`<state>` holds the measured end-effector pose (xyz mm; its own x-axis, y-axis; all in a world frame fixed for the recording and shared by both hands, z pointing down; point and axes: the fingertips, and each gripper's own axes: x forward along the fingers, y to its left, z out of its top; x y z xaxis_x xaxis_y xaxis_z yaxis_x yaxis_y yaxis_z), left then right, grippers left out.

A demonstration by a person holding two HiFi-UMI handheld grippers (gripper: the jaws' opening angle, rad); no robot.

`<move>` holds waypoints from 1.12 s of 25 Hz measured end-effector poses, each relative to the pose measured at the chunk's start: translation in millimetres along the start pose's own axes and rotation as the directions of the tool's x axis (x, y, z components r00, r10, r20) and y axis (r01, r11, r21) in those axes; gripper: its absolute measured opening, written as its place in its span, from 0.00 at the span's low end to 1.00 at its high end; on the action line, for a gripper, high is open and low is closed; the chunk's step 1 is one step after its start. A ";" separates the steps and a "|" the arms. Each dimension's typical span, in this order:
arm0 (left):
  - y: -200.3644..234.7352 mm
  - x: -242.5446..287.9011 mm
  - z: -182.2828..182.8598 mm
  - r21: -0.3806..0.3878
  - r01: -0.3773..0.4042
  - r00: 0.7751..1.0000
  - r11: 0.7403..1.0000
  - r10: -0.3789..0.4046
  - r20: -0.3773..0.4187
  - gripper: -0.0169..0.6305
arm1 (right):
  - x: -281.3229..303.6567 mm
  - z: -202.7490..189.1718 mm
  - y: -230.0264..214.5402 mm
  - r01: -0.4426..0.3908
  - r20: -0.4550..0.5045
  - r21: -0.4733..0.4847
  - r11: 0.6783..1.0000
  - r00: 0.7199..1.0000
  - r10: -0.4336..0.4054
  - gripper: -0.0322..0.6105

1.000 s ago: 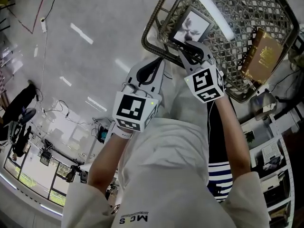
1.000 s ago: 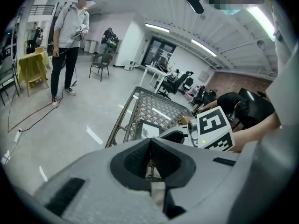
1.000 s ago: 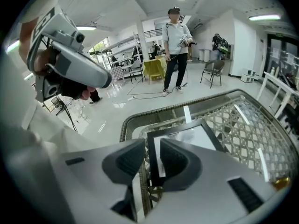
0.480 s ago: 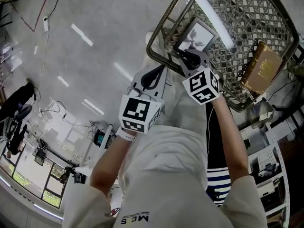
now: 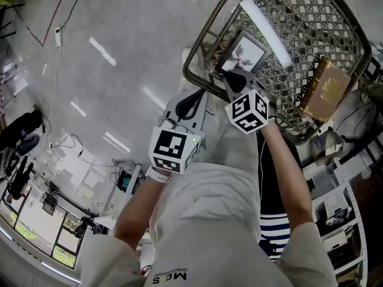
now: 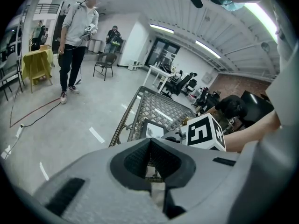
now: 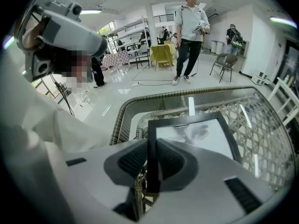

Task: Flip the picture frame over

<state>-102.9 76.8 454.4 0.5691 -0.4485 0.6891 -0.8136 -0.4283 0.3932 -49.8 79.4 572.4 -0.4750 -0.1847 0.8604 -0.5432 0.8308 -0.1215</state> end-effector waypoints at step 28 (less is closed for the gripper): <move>-8.1 -0.4 14.1 0.014 0.007 1.000 1.000 -0.008 0.021 0.06 | -43.0 29.5 21.9 -0.272 0.141 0.164 0.948 0.958 0.250 0.17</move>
<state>-94.9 69.4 442.4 0.5779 -0.4619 0.6729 -0.8076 -0.4424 0.3899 -61.7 90.0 518.2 -0.6887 -0.0433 0.7238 -0.4995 0.7519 -0.4303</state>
